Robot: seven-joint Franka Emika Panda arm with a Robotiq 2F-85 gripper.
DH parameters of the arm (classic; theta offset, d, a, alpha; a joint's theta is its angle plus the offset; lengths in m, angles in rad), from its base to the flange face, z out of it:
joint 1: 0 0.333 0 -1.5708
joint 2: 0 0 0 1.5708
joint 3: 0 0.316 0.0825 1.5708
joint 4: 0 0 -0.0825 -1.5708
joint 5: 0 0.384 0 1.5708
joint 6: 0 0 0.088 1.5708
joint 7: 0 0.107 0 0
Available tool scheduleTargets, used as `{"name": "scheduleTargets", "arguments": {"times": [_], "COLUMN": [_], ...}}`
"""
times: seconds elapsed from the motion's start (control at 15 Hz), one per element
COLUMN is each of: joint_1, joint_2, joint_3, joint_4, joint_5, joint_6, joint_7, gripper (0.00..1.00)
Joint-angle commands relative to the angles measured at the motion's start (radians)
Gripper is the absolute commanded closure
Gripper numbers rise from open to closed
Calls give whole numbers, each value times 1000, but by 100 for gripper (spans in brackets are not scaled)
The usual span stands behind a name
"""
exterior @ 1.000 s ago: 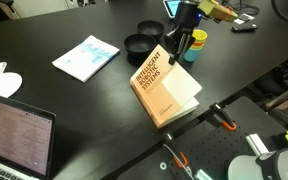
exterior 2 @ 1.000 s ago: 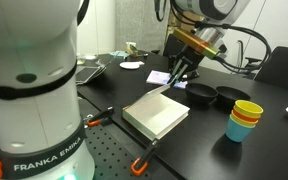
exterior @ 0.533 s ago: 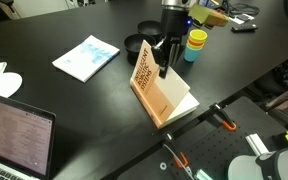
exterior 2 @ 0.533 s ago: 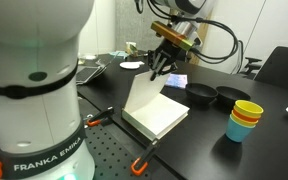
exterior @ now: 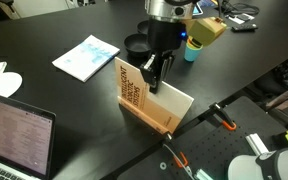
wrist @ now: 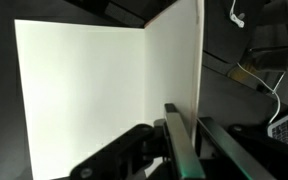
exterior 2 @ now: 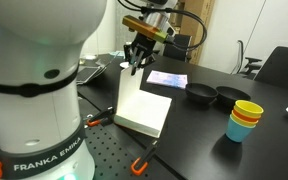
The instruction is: Open the white and orange book.
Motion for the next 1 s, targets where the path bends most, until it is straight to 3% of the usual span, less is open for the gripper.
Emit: {"name": "scheduleTargets", "arguments": {"times": [0.0, 0.2, 0.53, 0.6, 0.67, 0.93], "joint_1": [90, 115, 97, 91, 86, 69], "joint_2": [-82, -89, -48, -44, -44, -31], "joint_3": [-19, -41, -69, -72, -72, -65], "joint_4": [-16, -24, 15, 22, 26, 55], "joint_5": [128, 154, 131, 115, 103, 79], "joint_6": [24, -80, -234, -276, -305, -512], "joint_7": [-40, -57, -59, -53, -49, -17], "gripper": [88, 84, 87, 83, 61, 33]}}
